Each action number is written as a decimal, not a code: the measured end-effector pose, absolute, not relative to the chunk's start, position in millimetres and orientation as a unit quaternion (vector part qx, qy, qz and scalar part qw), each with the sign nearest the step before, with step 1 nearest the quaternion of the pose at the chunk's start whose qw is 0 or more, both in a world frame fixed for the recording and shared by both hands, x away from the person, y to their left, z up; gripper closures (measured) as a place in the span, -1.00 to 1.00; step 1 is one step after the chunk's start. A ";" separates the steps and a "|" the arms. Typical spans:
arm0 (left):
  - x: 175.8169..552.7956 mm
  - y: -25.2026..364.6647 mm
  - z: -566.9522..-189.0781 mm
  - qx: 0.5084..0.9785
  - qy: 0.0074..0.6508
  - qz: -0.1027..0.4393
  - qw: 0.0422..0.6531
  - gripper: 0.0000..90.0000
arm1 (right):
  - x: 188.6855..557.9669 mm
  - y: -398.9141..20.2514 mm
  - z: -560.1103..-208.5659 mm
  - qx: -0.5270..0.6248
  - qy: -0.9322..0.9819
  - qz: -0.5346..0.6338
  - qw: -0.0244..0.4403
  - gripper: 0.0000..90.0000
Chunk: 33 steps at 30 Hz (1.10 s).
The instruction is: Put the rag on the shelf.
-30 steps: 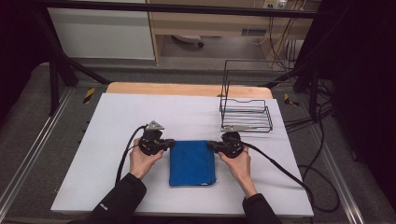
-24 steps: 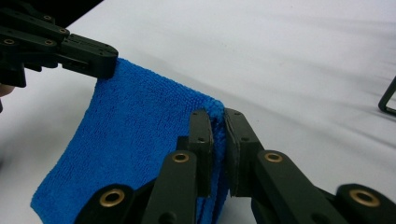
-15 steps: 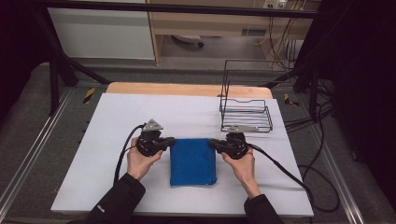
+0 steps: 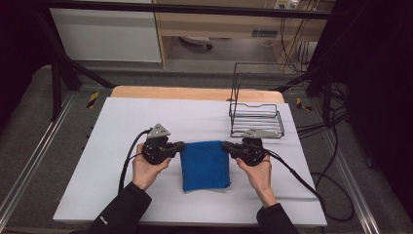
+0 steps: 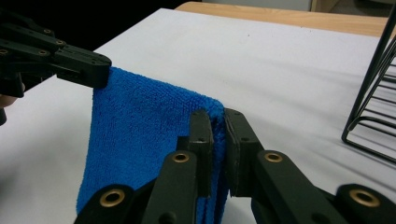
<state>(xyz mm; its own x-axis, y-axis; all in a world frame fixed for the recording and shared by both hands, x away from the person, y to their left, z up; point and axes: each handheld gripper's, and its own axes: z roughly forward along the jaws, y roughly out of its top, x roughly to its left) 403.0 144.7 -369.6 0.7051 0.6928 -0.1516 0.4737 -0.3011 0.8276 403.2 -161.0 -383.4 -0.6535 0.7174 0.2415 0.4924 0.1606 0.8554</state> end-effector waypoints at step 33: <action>388.8 128.4 -314.0 0.759 0.330 0.153 0.540 0.91 | 382.3 -185.6 -331.2 0.373 0.714 0.565 0.178 0.85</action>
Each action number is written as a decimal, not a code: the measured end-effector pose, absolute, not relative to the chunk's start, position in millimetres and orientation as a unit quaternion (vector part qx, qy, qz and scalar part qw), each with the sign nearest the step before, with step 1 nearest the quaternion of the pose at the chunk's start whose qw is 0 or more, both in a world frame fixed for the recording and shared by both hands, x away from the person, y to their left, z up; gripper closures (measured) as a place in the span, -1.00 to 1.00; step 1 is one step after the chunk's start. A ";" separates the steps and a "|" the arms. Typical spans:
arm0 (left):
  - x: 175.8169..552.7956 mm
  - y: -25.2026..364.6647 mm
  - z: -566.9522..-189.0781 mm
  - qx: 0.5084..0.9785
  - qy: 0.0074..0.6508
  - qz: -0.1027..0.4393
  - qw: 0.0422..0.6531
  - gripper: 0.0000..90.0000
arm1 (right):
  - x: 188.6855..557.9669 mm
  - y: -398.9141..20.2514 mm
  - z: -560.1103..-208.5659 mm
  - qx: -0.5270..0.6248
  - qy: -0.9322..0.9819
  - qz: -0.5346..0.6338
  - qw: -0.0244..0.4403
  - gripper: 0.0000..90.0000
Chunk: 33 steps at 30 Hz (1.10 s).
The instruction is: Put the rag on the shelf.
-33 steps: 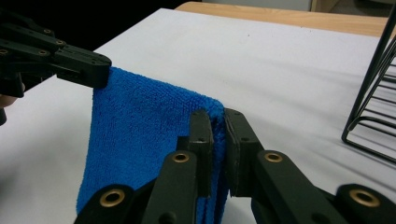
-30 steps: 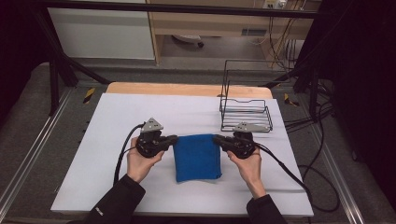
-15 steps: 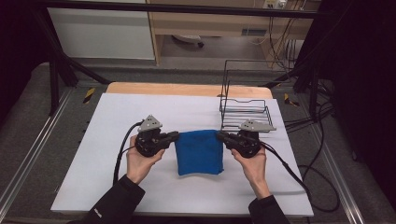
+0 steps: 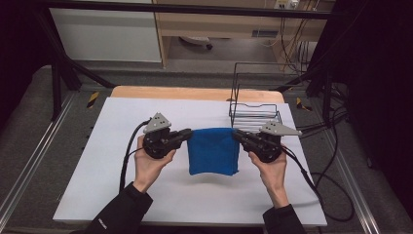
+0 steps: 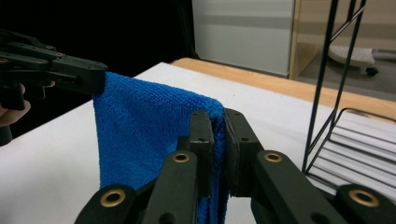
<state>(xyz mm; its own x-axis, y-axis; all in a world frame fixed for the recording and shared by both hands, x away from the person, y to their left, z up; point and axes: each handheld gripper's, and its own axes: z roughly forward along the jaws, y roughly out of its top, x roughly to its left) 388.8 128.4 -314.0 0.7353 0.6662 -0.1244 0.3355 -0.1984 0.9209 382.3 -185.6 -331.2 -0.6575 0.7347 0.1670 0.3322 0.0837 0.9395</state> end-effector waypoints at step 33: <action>408.1 74.3 -259.9 0.720 0.294 0.198 0.597 0.91 | 373.2 -229.2 -270.3 0.375 0.651 0.602 0.270 0.85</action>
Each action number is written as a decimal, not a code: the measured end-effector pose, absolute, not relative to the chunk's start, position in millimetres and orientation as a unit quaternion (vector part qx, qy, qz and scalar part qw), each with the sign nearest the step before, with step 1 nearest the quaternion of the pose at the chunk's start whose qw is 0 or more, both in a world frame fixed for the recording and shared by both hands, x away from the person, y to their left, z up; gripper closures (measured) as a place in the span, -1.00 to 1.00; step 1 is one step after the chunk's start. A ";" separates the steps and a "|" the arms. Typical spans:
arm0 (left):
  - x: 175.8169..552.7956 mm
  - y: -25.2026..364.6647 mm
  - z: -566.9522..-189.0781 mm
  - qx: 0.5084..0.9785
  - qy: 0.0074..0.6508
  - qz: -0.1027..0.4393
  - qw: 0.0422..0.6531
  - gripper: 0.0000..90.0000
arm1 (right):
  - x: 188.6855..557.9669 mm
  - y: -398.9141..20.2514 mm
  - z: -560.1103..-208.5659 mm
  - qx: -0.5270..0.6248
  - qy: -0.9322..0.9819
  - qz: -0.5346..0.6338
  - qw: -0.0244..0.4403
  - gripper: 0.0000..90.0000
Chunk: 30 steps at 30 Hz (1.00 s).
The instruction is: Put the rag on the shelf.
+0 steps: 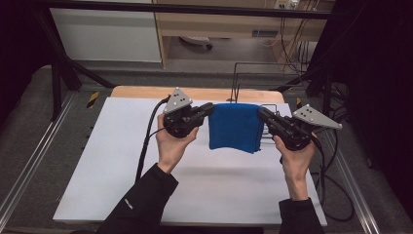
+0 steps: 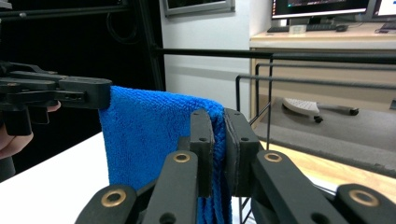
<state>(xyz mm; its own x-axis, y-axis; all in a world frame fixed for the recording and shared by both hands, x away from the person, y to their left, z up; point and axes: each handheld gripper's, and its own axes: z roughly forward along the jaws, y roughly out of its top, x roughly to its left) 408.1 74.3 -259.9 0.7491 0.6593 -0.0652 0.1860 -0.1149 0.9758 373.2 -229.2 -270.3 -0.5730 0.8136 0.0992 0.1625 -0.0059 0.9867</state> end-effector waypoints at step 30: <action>435.9 30.9 -224.0 0.697 0.277 0.199 0.631 0.91 | 379.7 -260.5 -223.3 0.386 0.616 0.603 0.328 0.86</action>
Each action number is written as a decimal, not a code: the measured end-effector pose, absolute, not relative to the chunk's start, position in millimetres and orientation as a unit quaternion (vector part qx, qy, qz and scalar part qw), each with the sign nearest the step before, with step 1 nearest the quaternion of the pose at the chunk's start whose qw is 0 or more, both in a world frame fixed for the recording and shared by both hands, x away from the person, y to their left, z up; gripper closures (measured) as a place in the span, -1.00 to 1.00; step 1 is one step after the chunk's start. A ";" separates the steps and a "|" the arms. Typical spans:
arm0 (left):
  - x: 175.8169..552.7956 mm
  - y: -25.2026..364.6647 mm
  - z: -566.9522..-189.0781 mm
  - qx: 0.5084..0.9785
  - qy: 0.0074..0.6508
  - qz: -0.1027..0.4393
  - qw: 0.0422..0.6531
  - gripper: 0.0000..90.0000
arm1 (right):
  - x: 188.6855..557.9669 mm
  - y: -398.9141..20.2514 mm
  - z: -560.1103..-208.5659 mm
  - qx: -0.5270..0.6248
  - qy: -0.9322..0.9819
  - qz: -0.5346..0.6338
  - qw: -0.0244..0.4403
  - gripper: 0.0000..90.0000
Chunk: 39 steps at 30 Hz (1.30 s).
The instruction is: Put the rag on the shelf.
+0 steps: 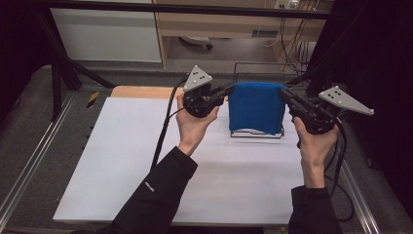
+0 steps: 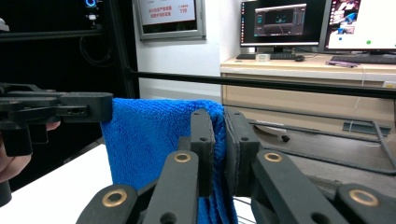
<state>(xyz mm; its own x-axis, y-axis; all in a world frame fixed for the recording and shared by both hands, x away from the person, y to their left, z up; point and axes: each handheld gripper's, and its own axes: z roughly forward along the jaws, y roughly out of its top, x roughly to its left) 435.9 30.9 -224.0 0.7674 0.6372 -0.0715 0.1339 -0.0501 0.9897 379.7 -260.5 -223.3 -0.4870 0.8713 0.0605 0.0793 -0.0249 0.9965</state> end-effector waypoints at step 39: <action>469.0 -0.8 -169.8 0.658 0.262 0.226 0.669 0.92 | 405.9 -282.5 -165.4 0.377 0.585 0.607 0.383 0.86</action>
